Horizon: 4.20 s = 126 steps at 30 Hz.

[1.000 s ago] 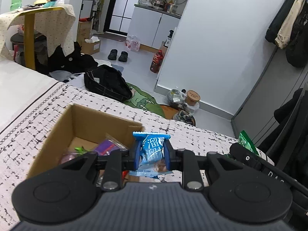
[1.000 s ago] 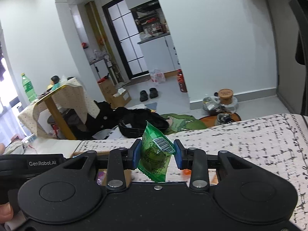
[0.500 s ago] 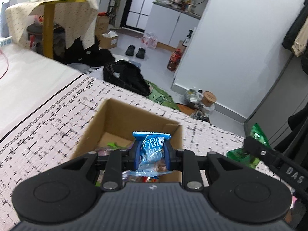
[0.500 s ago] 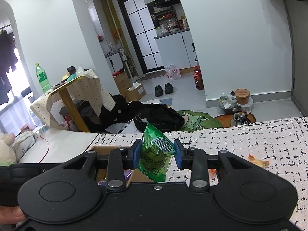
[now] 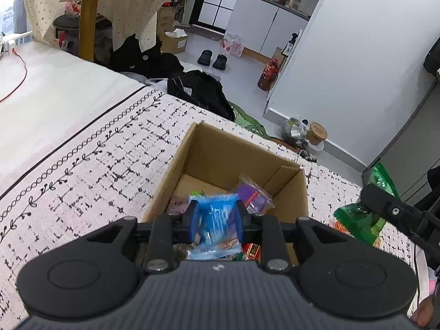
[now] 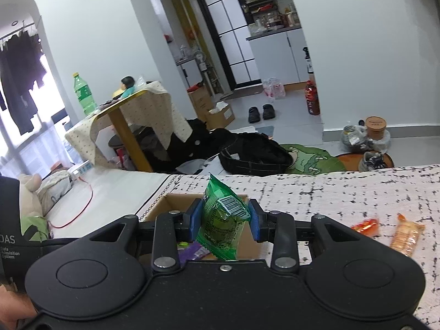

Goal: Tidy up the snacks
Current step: 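Carry both packets over the cardboard box and open both tools to drop them, then move both tools back toward the orange packet and cake pack on the bed, then grasp the orange packet with the left tool while the right tool grasps the cake pack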

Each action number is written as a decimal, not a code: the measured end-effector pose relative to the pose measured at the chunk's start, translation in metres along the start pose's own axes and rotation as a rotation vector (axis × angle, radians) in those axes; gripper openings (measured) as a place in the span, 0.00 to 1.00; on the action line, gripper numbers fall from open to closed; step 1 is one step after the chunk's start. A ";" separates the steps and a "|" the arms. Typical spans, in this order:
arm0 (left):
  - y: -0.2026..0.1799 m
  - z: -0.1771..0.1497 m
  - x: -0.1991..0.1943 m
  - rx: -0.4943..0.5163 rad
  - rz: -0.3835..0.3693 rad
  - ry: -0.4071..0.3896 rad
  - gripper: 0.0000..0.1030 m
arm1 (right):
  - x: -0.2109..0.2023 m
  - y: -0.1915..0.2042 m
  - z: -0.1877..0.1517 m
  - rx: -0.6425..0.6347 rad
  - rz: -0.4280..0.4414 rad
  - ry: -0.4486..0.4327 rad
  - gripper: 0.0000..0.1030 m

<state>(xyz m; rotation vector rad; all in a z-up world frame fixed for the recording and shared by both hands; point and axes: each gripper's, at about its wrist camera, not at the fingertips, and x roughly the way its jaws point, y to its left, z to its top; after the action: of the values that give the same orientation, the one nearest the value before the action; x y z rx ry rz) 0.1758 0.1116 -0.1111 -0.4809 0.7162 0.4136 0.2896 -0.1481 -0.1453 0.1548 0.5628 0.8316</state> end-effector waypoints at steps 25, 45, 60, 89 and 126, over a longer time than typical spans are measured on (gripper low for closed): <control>-0.012 0.009 -0.020 0.057 0.018 -0.020 0.67 | -0.004 -0.002 -0.001 0.008 -0.015 0.014 0.78; -0.060 -0.004 -0.029 0.126 -0.027 -0.062 1.00 | -0.052 -0.055 -0.013 0.074 -0.116 -0.020 1.00; -0.097 -0.019 -0.022 0.162 -0.087 -0.033 1.00 | -0.079 -0.094 -0.028 0.142 -0.217 -0.022 1.00; -0.166 -0.047 0.052 0.313 -0.239 0.026 0.92 | -0.049 -0.163 -0.043 0.247 -0.274 0.069 0.85; -0.218 -0.061 0.139 0.525 -0.248 0.094 0.57 | -0.033 -0.190 -0.056 0.209 -0.446 0.124 0.33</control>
<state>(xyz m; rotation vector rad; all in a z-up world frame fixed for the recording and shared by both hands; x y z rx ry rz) 0.3510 -0.0717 -0.1891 -0.0888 0.8104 -0.0362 0.3670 -0.3049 -0.2441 0.1613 0.7674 0.3493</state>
